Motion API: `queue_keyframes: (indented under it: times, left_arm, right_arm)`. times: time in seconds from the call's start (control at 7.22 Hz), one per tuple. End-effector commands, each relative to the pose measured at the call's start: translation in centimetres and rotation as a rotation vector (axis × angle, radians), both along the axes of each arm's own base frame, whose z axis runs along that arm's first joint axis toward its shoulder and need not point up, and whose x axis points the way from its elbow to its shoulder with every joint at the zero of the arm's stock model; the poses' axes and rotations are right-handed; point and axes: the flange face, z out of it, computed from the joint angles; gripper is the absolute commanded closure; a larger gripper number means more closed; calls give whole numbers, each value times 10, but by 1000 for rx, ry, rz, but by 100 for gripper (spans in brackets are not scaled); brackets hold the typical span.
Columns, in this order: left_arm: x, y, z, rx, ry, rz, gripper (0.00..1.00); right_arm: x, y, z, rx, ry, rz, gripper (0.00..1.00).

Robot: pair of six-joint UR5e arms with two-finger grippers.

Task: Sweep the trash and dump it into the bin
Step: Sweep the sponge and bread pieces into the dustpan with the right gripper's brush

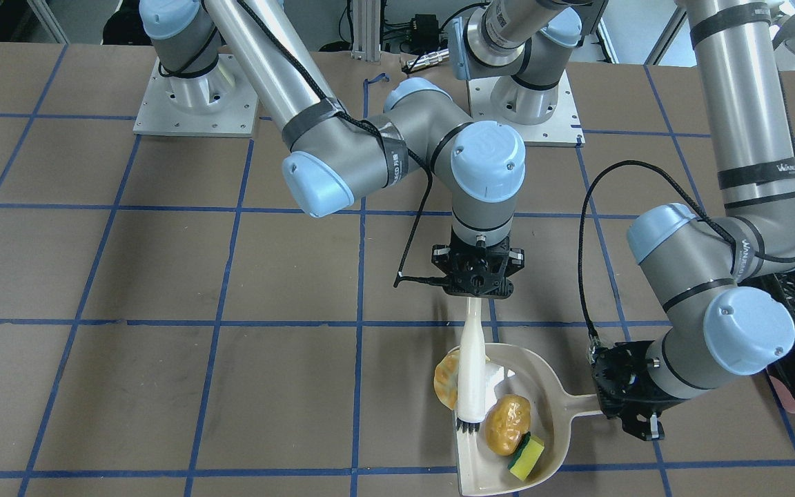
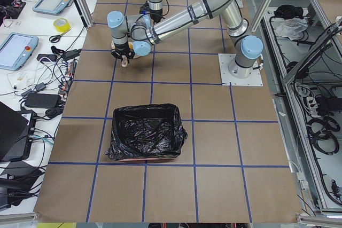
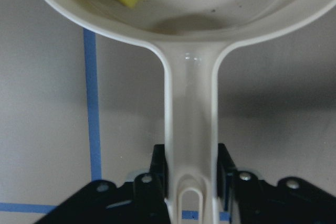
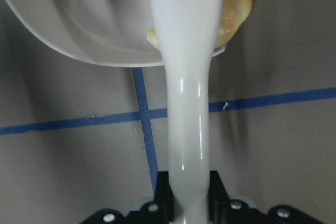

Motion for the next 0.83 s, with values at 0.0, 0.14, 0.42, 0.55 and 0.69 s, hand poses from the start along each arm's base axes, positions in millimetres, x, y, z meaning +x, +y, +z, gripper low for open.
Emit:
queue_keyframes:
  times: [0.0,0.14,0.42,0.55,0.69]
  left_arm:
    - [8,0,-2,0,15,-5,95]
    - [7,0,-2,-8,43,-2,96]
    - [9,0,-3,-8,52,2,99]
    - [15,-1,-4,-15,92,15,99]
    - [17,0,-4,-14,94,18,99]
  right_arm:
    - [-21,16,36,53,38,-21,100]
    - [-27,19,32,84,60,-53,100]
    - [-44,38,-27,141,102,-90,100]
    - [-48,40,-43,114,107,-105,100]
    - [-47,41,-48,116,115,-119,100]
